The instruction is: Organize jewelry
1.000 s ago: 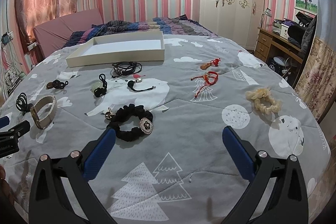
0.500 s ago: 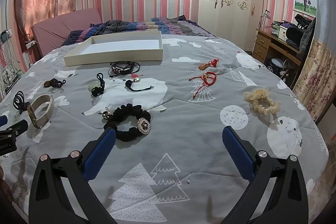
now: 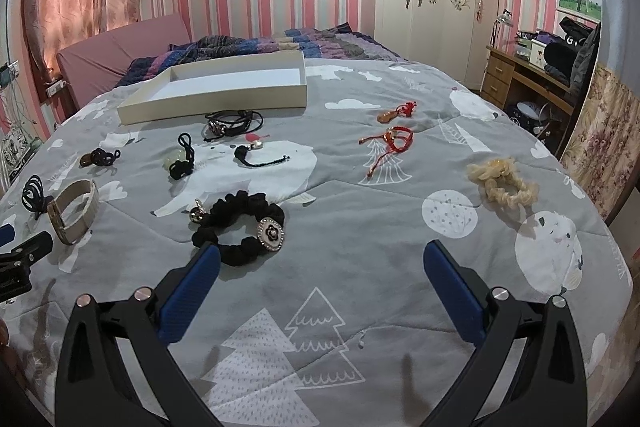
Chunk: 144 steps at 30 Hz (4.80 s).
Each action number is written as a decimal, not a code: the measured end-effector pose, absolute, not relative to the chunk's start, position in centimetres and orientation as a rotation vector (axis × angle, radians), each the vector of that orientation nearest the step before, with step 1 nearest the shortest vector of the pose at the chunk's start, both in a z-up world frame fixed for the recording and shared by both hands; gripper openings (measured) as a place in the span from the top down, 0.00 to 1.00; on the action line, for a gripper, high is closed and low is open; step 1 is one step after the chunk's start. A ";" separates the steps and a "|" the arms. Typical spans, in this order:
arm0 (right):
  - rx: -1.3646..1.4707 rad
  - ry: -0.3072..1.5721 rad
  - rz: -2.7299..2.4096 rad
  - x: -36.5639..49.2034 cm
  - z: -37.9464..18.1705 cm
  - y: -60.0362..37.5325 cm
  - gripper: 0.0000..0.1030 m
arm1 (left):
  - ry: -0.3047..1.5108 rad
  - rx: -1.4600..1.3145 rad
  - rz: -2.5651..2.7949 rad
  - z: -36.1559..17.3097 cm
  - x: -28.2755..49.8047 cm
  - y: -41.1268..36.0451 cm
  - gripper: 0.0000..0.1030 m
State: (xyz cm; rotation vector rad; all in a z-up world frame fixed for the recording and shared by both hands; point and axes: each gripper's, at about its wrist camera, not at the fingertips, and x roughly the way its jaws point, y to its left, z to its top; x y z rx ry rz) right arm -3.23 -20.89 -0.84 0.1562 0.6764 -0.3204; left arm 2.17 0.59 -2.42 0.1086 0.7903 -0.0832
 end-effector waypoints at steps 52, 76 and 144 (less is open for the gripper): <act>0.150 0.650 -0.290 -3.1 -1.5 -20.4 0.02 | 0.828 0.090 -0.109 -3.5 3.3 0.4 0.03; 0.115 0.654 -0.327 -3.5 -1.0 -20.6 0.02 | 0.775 -0.007 -0.135 -2.3 2.5 2.7 0.03; 0.279 1.038 -0.335 20.5 -1.4 -41.4 0.25 | 1.146 0.098 -0.328 -3.1 27.1 -18.2 0.34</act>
